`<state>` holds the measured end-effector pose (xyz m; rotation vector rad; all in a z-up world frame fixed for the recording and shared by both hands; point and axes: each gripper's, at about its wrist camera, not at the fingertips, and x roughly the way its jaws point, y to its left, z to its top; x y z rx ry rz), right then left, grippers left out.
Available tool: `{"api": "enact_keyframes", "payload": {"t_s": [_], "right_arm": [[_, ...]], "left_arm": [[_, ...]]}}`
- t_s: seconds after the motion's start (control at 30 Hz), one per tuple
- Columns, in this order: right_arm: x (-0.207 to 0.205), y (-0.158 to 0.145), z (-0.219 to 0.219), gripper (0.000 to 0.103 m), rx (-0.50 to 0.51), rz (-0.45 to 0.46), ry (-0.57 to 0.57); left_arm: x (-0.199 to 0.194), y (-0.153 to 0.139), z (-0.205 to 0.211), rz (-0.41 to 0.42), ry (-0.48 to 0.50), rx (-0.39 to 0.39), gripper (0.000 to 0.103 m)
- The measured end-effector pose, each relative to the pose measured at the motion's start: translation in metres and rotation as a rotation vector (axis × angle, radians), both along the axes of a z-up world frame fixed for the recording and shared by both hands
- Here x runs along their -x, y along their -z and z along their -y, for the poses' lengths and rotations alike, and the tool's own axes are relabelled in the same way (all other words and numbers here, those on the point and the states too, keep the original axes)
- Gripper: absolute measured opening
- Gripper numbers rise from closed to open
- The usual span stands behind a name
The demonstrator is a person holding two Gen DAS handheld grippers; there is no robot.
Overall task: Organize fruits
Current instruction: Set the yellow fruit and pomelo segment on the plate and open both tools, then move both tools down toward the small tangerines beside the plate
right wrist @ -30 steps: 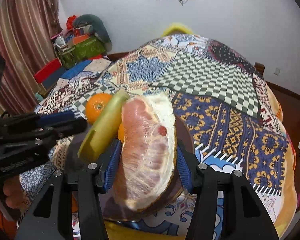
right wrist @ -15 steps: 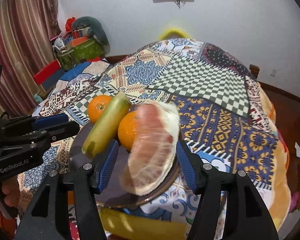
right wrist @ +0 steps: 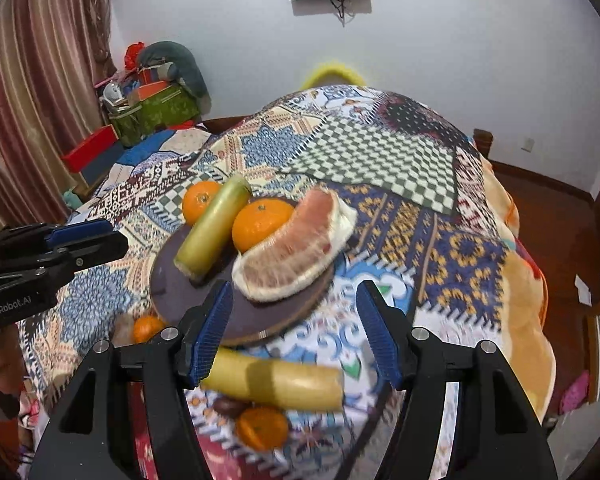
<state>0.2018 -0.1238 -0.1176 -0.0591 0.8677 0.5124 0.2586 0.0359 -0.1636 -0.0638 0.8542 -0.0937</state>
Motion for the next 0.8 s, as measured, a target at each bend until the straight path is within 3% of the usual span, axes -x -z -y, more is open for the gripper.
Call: {"api": "enact_keyframes", "payload": {"t_s": [0.6,0.8], "right_arm": [[0.054,0.043,0.013,0.062,-0.015,-0.143,-0.025],[0.051,0.046,0.010,0.042,-0.024,-0.154,-0.044]], "left_arm": [[0.045,0.045,0.007,-0.140,0.012,0.016,0.046],[0.040,0.055,0.005,-0.146,0.013,0.014,0.046]]}}
